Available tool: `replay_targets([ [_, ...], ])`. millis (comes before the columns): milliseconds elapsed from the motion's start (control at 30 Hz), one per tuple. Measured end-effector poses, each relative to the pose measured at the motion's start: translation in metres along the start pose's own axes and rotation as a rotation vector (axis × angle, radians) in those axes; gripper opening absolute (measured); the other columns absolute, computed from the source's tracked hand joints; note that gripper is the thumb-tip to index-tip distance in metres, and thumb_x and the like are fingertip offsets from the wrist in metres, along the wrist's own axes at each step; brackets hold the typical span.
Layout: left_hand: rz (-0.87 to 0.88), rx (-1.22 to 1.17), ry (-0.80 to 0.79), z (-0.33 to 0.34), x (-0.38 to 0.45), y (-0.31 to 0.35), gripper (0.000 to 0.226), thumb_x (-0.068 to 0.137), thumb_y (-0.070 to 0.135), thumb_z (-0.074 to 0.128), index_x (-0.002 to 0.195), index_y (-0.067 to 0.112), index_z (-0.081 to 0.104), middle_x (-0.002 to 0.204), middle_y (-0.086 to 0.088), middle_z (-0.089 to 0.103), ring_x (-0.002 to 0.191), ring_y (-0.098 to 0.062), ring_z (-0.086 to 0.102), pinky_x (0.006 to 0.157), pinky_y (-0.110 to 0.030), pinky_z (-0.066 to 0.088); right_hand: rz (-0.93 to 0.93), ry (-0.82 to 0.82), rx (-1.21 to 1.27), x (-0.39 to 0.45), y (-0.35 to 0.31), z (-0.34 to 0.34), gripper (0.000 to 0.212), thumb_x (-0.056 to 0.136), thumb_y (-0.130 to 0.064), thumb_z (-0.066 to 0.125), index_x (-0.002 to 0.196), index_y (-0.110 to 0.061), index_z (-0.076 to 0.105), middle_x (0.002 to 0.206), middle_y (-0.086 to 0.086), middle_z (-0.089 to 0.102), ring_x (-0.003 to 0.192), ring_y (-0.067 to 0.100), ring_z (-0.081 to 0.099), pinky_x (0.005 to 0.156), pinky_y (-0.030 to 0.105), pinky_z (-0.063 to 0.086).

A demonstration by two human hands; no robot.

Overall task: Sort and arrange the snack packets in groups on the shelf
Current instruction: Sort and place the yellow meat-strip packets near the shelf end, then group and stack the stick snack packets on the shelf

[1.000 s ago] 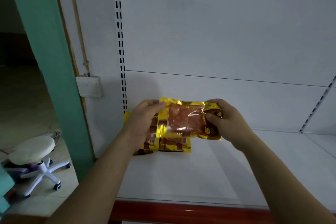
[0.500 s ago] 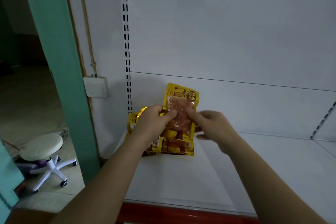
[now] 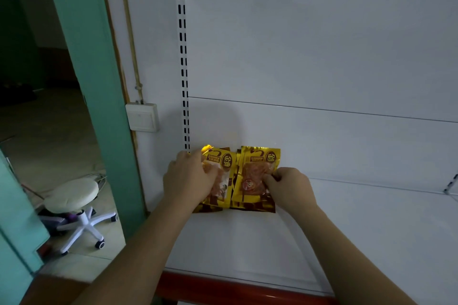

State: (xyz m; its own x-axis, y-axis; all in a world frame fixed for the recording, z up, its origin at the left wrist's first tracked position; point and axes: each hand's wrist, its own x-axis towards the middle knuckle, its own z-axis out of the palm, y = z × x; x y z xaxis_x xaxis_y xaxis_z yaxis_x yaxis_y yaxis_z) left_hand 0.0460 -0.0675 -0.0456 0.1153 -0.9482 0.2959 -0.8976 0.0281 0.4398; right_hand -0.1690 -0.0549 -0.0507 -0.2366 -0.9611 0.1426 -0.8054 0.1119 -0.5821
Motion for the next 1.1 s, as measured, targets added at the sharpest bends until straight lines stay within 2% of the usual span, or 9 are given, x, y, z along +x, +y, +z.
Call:
replay_targets([
  [67, -0.021, 0.015, -0.094, 0.005, -0.002, -0.002, 0.052, 0.096, 0.058, 0.056, 0.130, 0.018, 0.053, 0.121, -0.008, 0.059, 0.105, -0.028, 0.063, 0.088, -0.042, 0.057, 0.002, 0.005, -0.016, 0.001, -0.001, 0.002, 0.037, 0.095, -0.034, 0.058, 0.068, -0.009, 0.059, 0.063, 0.005, 0.061, 0.058, 0.016, 0.053, 0.048, 0.024, 0.035],
  [233, 0.008, 0.012, -0.099, 0.010, -0.003, 0.000, 0.049, 0.098, 0.048, 0.059, 0.132, 0.014, 0.051, 0.123, -0.010, 0.060, 0.108, -0.029, 0.062, 0.088, -0.042, 0.055, -0.016, -0.048, -0.032, -0.001, -0.005, 0.004, 0.039, 0.097, -0.043, 0.056, 0.070, -0.014, 0.056, 0.066, 0.002, 0.059, 0.070, 0.022, 0.057, 0.053, 0.027, 0.037],
  [333, 0.006, 0.041, -0.115, 0.008, -0.005, 0.000, 0.049, 0.099, 0.049, 0.056, 0.134, 0.014, 0.051, 0.124, -0.010, 0.060, 0.109, -0.029, 0.062, 0.089, -0.043, 0.055, -0.004, -0.038, -0.041, -0.002, -0.006, 0.005, 0.036, 0.097, -0.046, 0.053, 0.093, -0.012, 0.063, 0.085, 0.004, 0.066, 0.083, 0.024, 0.061, 0.065, 0.031, 0.045],
  [467, 0.047, 0.065, -0.057, 0.003, -0.006, 0.005, 0.046, 0.099, 0.050, 0.053, 0.129, 0.015, 0.053, 0.123, -0.009, 0.060, 0.112, -0.030, 0.058, 0.089, -0.043, 0.053, -0.016, 0.063, -0.031, -0.008, -0.005, 0.001, 0.046, 0.098, -0.053, 0.049, 0.118, -0.013, 0.060, 0.108, 0.008, 0.065, 0.102, 0.028, 0.062, 0.081, 0.037, 0.051],
  [767, 0.299, -0.025, 0.037, -0.002, -0.017, 0.051, 0.043, 0.101, 0.043, 0.051, 0.132, 0.014, 0.056, 0.126, -0.009, 0.063, 0.119, -0.029, 0.056, 0.096, -0.042, 0.046, -0.180, 0.214, -0.273, -0.040, 0.008, -0.033, 0.059, 0.099, -0.050, 0.047, 0.144, -0.012, 0.046, 0.146, 0.009, 0.047, 0.140, 0.026, 0.036, 0.110, 0.038, 0.037],
  [900, 0.370, -0.105, -0.013, 0.012, -0.032, 0.081, 0.046, 0.100, 0.042, 0.054, 0.135, 0.012, 0.057, 0.132, -0.009, 0.061, 0.126, -0.032, 0.052, 0.103, -0.043, 0.043, -0.138, 0.248, -0.361, -0.060, 0.036, -0.054, 0.062, 0.101, -0.053, 0.042, 0.149, -0.014, 0.040, 0.156, 0.010, 0.038, 0.148, 0.028, 0.027, 0.119, 0.044, 0.031],
  [1100, 0.505, -0.112, -0.083, 0.035, -0.071, 0.153, 0.055, 0.103, 0.045, 0.050, 0.147, 0.013, 0.050, 0.144, -0.006, 0.056, 0.135, -0.028, 0.049, 0.109, -0.040, 0.037, -0.040, 0.289, -0.418, -0.093, 0.102, -0.103, 0.065, 0.101, -0.056, 0.036, 0.152, -0.016, 0.034, 0.161, 0.010, 0.031, 0.151, 0.028, 0.019, 0.121, 0.045, 0.025],
])
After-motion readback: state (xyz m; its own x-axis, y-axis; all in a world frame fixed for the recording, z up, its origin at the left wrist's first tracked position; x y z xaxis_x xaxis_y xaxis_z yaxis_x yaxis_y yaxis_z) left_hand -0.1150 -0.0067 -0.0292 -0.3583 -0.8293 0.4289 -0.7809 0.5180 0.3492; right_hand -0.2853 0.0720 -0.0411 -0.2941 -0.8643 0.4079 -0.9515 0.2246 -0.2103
